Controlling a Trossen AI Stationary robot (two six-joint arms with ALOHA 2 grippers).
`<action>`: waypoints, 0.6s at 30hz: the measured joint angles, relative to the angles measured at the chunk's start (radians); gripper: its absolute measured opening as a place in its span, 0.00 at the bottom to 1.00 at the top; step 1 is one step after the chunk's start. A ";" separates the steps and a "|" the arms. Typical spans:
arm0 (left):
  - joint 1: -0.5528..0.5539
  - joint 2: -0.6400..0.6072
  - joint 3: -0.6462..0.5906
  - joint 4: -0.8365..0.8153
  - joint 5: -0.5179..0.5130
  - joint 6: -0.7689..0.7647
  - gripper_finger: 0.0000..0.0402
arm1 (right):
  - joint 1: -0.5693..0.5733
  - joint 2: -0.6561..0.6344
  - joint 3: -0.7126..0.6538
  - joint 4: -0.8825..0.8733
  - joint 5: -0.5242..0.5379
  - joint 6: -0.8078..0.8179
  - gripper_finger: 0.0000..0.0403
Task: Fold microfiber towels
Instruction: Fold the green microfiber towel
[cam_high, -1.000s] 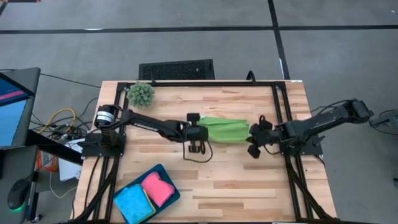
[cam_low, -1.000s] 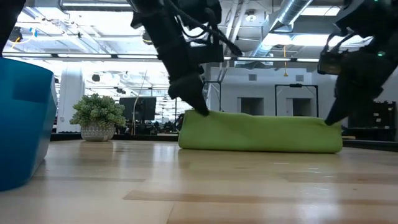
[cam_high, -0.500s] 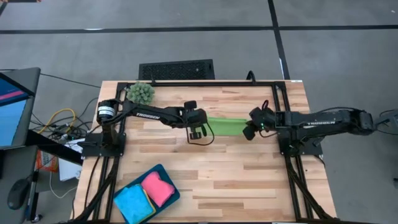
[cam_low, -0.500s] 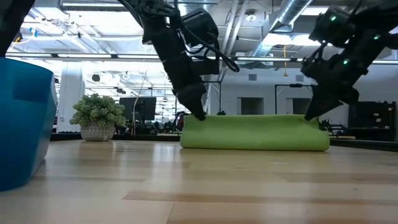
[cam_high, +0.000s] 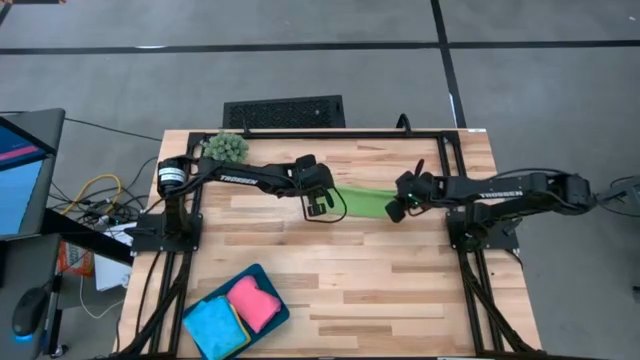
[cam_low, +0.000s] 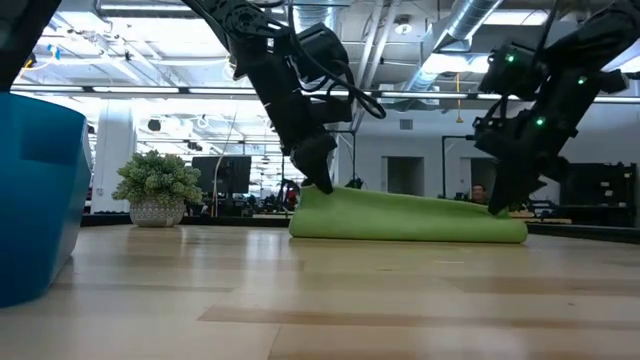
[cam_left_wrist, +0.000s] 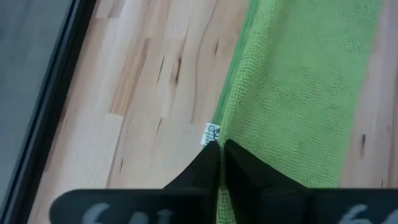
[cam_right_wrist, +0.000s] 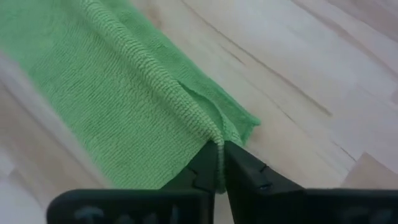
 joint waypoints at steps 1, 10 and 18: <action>0.001 0.000 0.000 -0.001 0.000 0.000 0.05 | -0.006 0.009 0.000 0.005 0.002 0.000 0.13; 0.013 0.000 0.000 -0.008 -0.002 0.011 0.26 | -0.065 0.024 0.000 0.049 0.021 0.000 0.26; 0.053 -0.024 0.011 -0.011 0.069 -0.104 0.40 | -0.093 -0.077 -0.001 0.052 -0.019 0.012 0.34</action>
